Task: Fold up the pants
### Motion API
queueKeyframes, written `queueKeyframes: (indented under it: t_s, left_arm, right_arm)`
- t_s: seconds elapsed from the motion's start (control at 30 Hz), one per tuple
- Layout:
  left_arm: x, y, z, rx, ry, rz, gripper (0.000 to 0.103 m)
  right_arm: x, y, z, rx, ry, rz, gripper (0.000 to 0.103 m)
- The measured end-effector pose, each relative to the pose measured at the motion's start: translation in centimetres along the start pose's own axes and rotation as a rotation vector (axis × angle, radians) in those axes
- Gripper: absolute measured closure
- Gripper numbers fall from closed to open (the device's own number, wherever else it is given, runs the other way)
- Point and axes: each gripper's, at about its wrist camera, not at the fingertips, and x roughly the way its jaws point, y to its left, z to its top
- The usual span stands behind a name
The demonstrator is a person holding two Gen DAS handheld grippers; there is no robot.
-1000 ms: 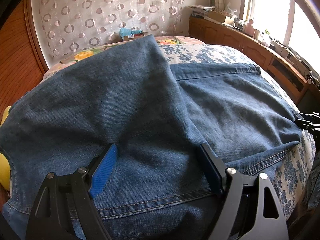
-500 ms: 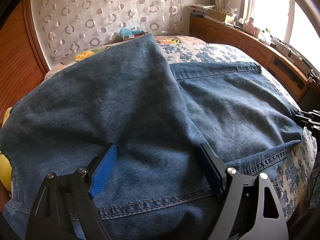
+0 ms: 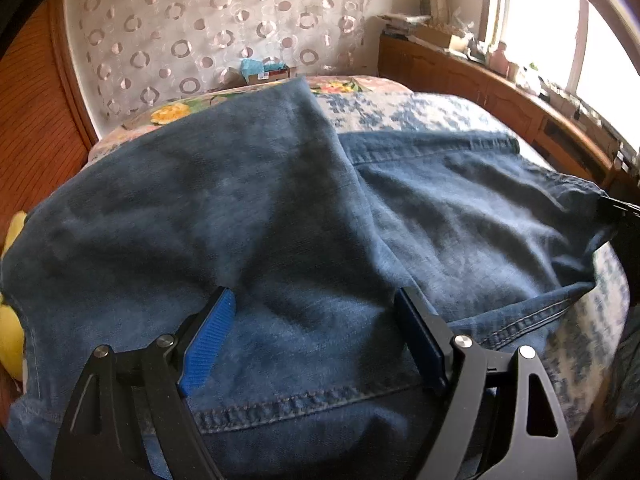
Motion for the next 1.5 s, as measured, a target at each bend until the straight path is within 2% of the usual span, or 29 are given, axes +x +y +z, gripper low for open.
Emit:
queueKeyframes:
  t_s: [0.27,0.57,0.67,0.8,0.83,0.87,0.93,1.1,1.3,1.5]
  left_arm:
    - [-5.6,1.3,0.1,-0.036,-0.091,0.009,0.021]
    - [-10.4,3.7,-0.6,-0.076,-0.169,0.058,0.021]
    - [-11.3,4.7,-1.3,-0.096,-0.183,0.071,0.021]
    - [-11.9,6.0,-2.3,-0.121,-0.185,0.083,0.021]
    - [-11.9,6.3,-2.5,-0.125,-0.183,0.086,0.021]
    - [-11.9,6.5,-2.7,-0.131,-0.182,0.089,0.021]
    - [-11.8,6.9,-2.9,-0.141,-0.178,0.090,0.021]
    - [-11.2,6.9,-2.9,-0.147,-0.169,0.072,0.021]
    - [-9.3,5.7,-2.4,-0.121,-0.142,0.055,0.021]
    - [-7.3,5.0,-1.5,-0.100,-0.110,0.024,0.021]
  right_arm:
    - [-3.0,4.8,3.7,-0.142,-0.105,0.108,0.089]
    - [-5.8,14.1,6.8,-0.327,-0.213,0.301,0.090]
    - [-6.0,17.3,7.2,-0.381,-0.208,0.374,0.090]
    - [-5.2,20.5,7.3,-0.435,-0.176,0.421,0.089]
    - [-4.8,21.1,7.2,-0.444,-0.151,0.434,0.084]
    - [-4.4,21.1,7.2,-0.449,-0.126,0.437,0.076]
    - [-3.6,20.8,7.5,-0.450,-0.117,0.388,0.068]
    - [-2.8,20.6,7.8,-0.414,-0.109,0.310,0.066]
    - [-1.3,20.1,6.8,-0.356,-0.060,0.236,0.055]
    - [0.5,19.1,5.8,-0.285,0.006,0.212,0.053]
